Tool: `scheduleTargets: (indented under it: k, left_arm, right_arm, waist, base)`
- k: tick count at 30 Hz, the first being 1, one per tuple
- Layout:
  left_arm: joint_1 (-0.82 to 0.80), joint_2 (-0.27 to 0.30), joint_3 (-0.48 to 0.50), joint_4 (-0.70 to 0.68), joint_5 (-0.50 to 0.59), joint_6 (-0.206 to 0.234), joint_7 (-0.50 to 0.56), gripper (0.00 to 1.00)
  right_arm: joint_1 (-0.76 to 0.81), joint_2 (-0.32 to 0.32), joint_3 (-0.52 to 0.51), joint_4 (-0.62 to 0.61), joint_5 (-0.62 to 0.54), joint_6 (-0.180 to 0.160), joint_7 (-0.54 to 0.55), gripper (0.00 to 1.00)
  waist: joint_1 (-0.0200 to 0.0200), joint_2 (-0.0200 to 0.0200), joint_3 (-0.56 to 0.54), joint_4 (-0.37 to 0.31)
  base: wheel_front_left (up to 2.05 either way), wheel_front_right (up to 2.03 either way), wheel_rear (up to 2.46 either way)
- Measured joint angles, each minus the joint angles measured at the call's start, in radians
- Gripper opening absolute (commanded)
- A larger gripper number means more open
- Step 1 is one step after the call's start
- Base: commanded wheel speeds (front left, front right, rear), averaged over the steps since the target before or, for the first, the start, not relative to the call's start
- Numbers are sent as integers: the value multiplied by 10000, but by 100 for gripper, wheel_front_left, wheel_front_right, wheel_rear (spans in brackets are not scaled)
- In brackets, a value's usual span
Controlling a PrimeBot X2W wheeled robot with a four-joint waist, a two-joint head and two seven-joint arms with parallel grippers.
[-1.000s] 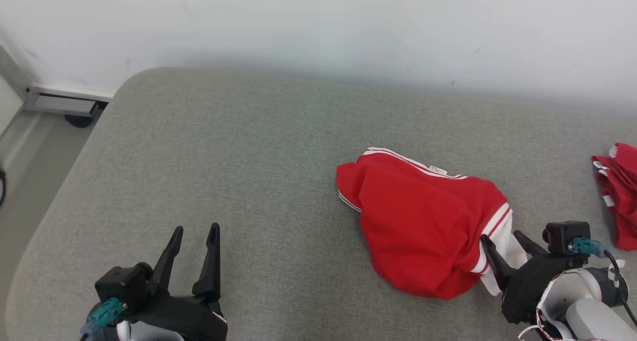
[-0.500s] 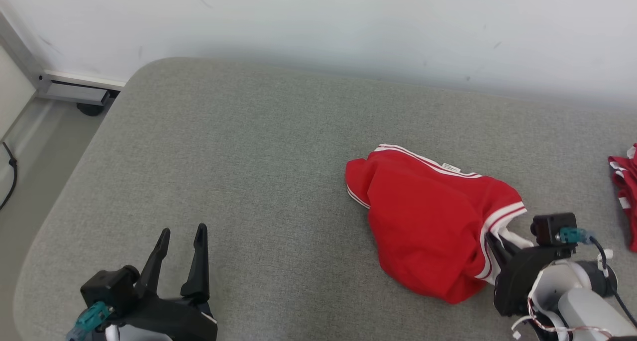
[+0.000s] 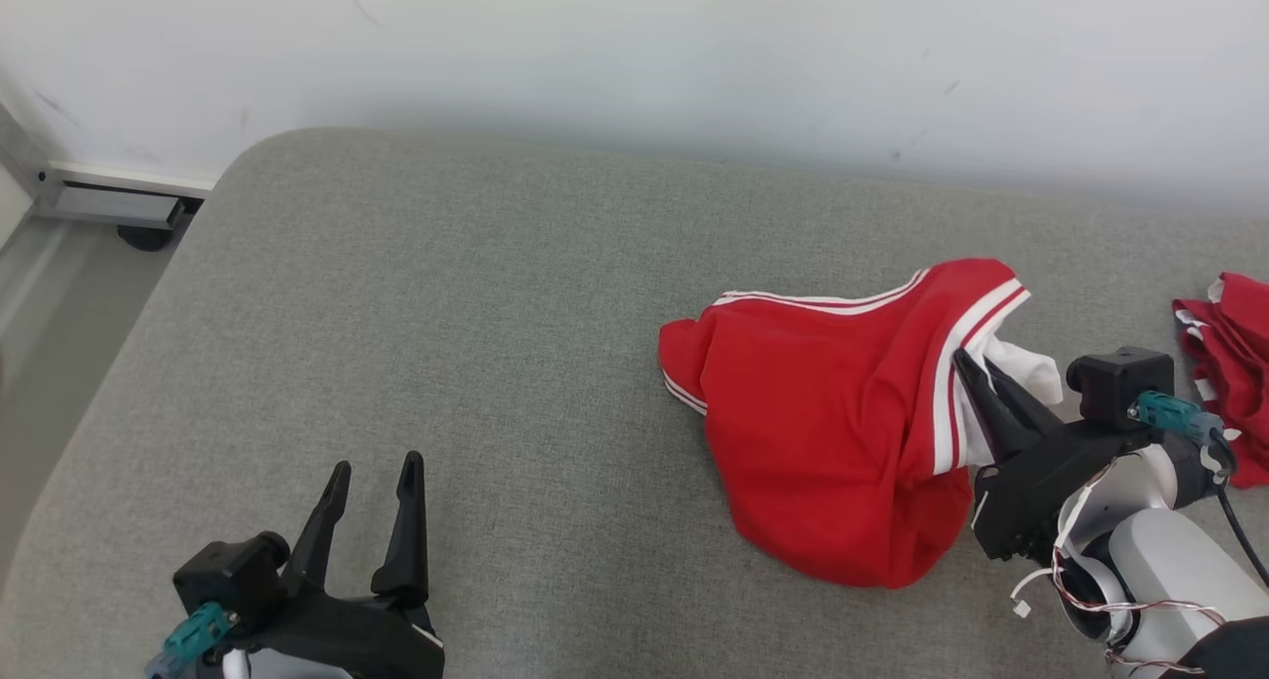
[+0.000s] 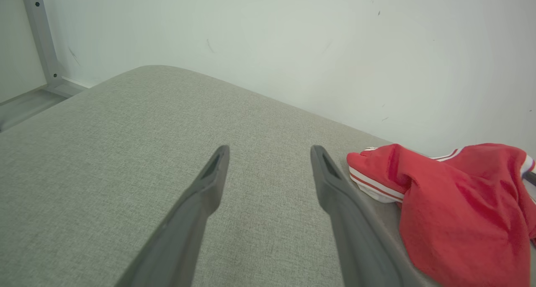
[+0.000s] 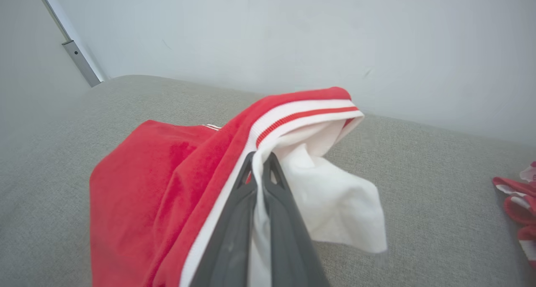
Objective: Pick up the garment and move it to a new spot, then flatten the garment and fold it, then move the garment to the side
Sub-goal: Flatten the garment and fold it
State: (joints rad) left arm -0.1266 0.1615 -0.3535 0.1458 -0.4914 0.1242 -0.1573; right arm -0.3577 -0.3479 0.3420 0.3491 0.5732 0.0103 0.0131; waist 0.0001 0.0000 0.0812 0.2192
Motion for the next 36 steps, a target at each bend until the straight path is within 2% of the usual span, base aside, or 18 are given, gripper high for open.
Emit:
scheduleTargets:
  k: [7, 9, 14, 19, 36]
  left_arm:
    - [4, -15, -6, 29, 180, 0, 50, 100]
    - [7, -15, 8, 29, 184, 0, 84, 100]
    - [10, -8, 13, 17, 186, 0, 121, 100]
    - [70, 6, 75, -29, 190, 0, 173, 100]
    - [147, -19, -17, -121, 291, 0, 349, 100]
  right_arm:
    - [-8, -10, 171, -635, -270, 196, -443, 0]
    - [-3, -36, 314, -880, -313, 451, -500, 0]
    - [52, 17, 700, -1369, -265, 782, -627, 0]
    - [397, 217, 1204, -1651, -54, 961, -656, 0]
    - [619, 1177, 3708, -899, 146, 1131, 15, 0]
  waist:
    - [0, 0, -175, -138]
    - [0, 0, -225, -185]
    - [0, 0, -336, -277]
    - [0, 0, -402, -345]
    - [-1, 0, -265, 22]
  base:
    - [0, 0, 0]
    - [0, 0, 0]
    - [0, 0, 0]
    - [0, 0, 0]
    - [0, 0, 0]
